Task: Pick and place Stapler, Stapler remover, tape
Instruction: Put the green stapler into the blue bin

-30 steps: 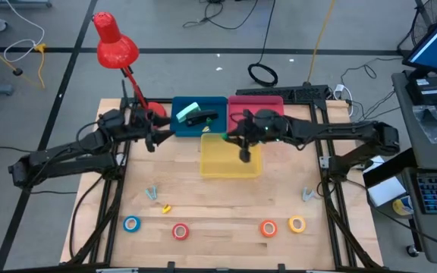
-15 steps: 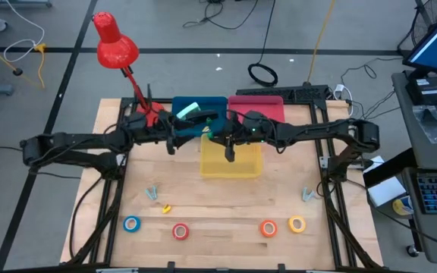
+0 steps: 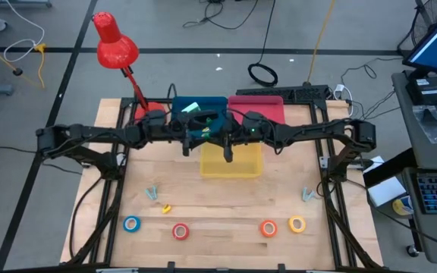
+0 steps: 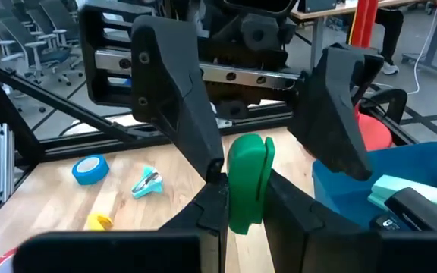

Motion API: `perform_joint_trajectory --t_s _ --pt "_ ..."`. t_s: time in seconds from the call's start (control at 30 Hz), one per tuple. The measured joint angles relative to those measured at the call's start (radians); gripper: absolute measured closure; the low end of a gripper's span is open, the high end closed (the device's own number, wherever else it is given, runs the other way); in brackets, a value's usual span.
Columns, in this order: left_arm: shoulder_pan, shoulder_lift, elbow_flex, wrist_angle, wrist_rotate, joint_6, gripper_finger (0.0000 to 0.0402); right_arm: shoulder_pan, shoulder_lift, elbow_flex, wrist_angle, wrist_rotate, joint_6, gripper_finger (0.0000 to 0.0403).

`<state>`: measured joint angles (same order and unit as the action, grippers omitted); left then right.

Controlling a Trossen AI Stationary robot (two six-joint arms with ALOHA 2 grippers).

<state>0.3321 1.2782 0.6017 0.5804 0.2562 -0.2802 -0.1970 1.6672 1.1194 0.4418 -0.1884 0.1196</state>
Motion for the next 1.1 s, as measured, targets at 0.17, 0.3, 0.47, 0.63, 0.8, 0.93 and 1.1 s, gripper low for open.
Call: perform_joint_trajectory --t_s 0.17,0.3,0.47,0.63,0.8,0.93,1.1 --pt "0.0 0.011 0.001 0.004 0.001 -0.009 0.0094 0.001 0.0 0.0 -0.005 -0.004 0.0 0.0355" --pt "0.0 0.011 0.001 0.003 0.004 -0.01 0.0095 0.002 0.0 0.0 -0.003 -0.024 0.0 0.0355" --pt "-0.001 0.011 0.001 0.004 0.005 -0.037 0.0132 0.002 0.0 0.0 0.013 -0.023 0.0 0.0355" --pt "-0.002 0.01 0.002 0.01 0.014 -0.04 0.0206 0.001 0.0 0.0 0.033 -0.022 0.037 0.0355" --pt "-0.002 0.009 0.002 0.017 0.028 -0.04 0.0285 0.001 0.0 -0.001 0.045 -0.021 0.052 0.0355" --pt "0.0 0.01 0.002 0.034 0.057 -0.03 0.0336 0.001 0.0 -0.001 0.047 -0.025 0.06 0.0355" --pt "0.0 0.01 0.002 0.034 0.061 -0.037 0.0337 0.002 0.0 -0.001 0.047 -0.025 0.055 0.0335"
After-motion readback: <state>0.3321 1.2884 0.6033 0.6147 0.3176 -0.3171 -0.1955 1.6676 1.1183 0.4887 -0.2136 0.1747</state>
